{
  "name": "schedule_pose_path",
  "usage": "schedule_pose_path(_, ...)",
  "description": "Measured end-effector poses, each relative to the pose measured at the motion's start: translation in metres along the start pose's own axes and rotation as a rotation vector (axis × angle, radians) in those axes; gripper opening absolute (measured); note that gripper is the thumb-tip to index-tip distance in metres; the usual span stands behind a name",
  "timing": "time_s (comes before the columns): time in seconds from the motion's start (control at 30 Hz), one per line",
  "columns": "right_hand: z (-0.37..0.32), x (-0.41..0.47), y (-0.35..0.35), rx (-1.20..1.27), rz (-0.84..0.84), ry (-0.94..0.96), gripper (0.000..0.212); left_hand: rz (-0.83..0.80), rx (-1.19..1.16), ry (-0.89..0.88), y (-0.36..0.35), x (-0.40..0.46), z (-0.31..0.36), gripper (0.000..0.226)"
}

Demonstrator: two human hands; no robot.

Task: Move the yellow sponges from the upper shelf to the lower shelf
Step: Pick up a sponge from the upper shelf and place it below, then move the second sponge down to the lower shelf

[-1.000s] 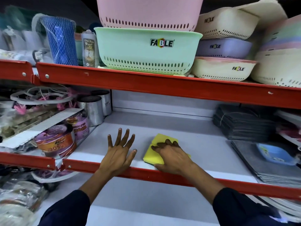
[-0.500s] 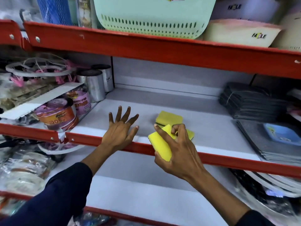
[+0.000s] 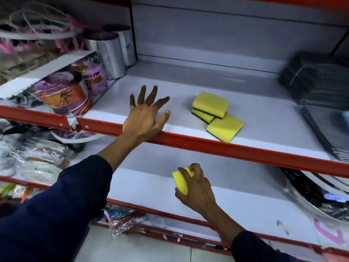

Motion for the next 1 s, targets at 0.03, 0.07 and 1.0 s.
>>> schedule_pose_path(0.03,0.004,0.002,-0.014,0.031,-0.005,-0.07,0.068,0.003,0.001,0.003,0.001,0.0,0.0,0.061)
schedule_pose_path(0.07,0.006,0.005,-0.028,0.056,-0.016,-0.131,0.067,0.003,0.004,0.007,0.001,0.001,0.0,0.061)
schedule_pose_path(1.0,-0.057,0.042,0.169,-0.252,0.719,0.382,0.038,0.006,0.064,0.032,0.001,-0.001,-0.002,0.065)
Point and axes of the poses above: each hand's wrist, its own x-axis towards the middle knuckle, its own y-axis out of the back of the hand, z = x × y, the point moved 6 cm from there along x, towards the middle knuckle, and after that the axes turned 12 degrees about y, right-handed, at the moved point
